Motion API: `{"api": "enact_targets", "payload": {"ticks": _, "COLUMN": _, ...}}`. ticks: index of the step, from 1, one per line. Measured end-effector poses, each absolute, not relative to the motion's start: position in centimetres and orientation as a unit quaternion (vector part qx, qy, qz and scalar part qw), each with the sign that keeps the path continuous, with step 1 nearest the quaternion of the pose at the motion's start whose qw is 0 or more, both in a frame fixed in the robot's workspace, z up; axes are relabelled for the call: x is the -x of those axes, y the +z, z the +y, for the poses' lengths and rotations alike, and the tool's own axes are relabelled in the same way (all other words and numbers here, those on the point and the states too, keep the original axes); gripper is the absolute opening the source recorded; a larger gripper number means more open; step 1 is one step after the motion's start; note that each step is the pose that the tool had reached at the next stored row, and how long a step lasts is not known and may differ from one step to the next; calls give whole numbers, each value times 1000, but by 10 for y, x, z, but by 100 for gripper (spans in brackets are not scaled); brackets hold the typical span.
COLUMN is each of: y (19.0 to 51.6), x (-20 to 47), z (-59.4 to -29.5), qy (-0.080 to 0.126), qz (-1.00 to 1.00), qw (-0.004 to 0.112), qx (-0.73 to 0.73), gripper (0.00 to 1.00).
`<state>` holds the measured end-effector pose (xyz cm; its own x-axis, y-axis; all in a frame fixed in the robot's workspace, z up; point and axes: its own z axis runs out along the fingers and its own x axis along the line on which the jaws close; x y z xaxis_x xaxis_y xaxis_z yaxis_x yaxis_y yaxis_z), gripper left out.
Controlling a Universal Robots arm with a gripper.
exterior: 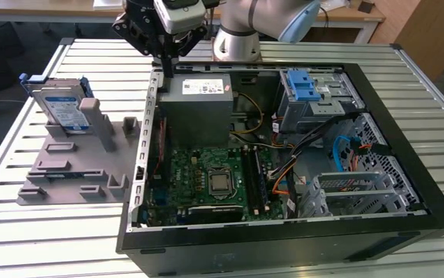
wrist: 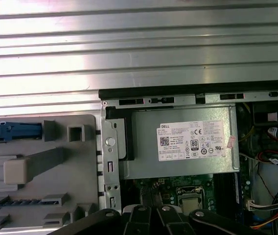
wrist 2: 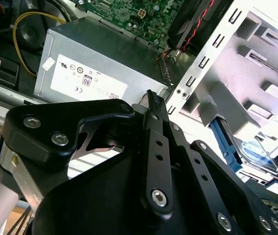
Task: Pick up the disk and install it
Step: 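Reach for the disk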
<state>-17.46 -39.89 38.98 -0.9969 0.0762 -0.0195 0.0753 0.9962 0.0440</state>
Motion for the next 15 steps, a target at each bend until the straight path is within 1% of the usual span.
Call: {"api": "enact_targets", "payload": {"ticks": 15, "y": 389, "x": 179, "z": -399, "qy": 22, "qz": 999, "qw": 10, "qx": -38, "gripper": 11}}
